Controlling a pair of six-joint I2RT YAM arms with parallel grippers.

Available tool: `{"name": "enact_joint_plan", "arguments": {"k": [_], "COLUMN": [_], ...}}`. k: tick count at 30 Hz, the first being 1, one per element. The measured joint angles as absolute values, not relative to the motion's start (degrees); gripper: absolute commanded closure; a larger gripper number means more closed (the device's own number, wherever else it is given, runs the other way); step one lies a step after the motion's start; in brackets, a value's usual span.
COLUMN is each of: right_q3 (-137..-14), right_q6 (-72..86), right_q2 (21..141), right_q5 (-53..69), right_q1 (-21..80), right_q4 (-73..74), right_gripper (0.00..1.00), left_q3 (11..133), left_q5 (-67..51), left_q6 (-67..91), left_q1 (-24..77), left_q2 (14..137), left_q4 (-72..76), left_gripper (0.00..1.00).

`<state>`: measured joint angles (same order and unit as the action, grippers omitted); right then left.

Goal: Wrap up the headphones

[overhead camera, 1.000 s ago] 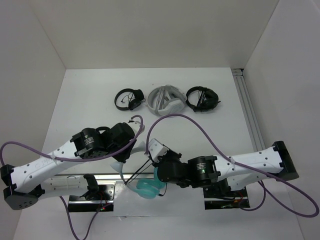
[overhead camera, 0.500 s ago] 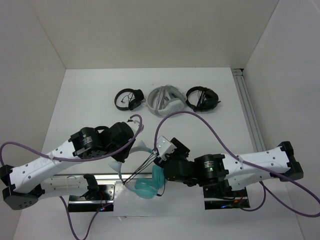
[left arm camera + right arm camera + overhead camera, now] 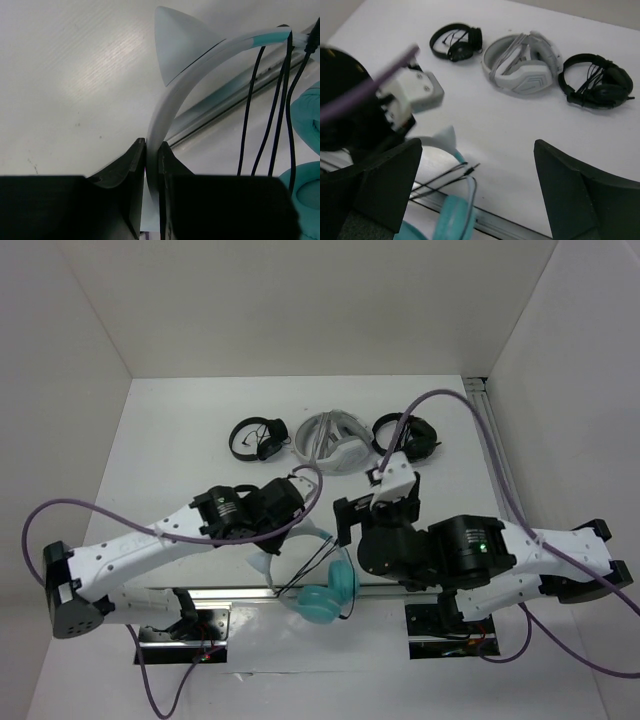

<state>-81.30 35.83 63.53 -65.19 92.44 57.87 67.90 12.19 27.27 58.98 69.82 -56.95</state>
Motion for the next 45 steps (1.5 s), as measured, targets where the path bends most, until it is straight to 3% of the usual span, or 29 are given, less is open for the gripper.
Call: {"name": "enact_joint_plan", "arguments": {"k": [11, 22, 26, 29, 30, 33, 34, 36, 37, 45], "right_q3": [-96.95, -98.76, -98.76, -97.49, -96.75, -94.74, -94.17, -92.92, -92.4, -90.54], "right_q6": [47.4, 37.36, 36.34, 36.21, 36.16, 36.12, 36.12, 36.12, 36.07, 36.01], "right_q2": [64.69, 59.0, 56.99, 55.31, 54.65, 53.93, 53.98, 54.15, 54.24, 55.4], "right_q5": [-70.5, -64.18, -62.13, -61.36, -61.14, -60.31, -59.96, -59.22, -58.96, -56.62], "right_q1": [90.0, 89.58, 89.56, 89.43, 89.23, 88.92, 88.88, 88.86, 88.88, 88.86], "right_q4": [73.58, 62.17, 60.99, 60.29, 60.14, 59.61, 59.51, 59.31, 59.18, 59.05], "right_gripper": [0.0, 0.0, 0.0, 0.0, 0.0, 0.0, 0.0, 0.0, 0.0, 0.0], "left_q3": [78.63, 102.78, 106.04, 106.13, 106.06, 105.12, 104.53, 102.43, 101.21, 87.0], "left_q5": [23.46, 24.05, 22.33, 20.32, 20.1, 19.22, 19.05, 18.81, 18.76, 24.56], "left_q6": [37.08, 52.38, 55.77, 57.43, 57.8, 59.13, 59.64, 60.42, 60.75, 60.01], "left_q1": [58.94, 58.92, 58.98, 58.98, 58.98, 58.98, 58.98, 58.98, 59.05, 60.9], "left_q2": [95.46, 126.43, 131.92, 132.14, 132.27, 132.25, 132.03, 130.56, 129.45, 113.08], "left_q4": [-39.35, -31.42, -28.71, -27.44, -26.94, -24.77, -23.53, -20.34, -19.4, -23.83], "left_gripper": [1.0, 1.0, 1.0, 0.84, 0.73, 0.61, 0.29, 0.05, 0.0, 0.0]}}
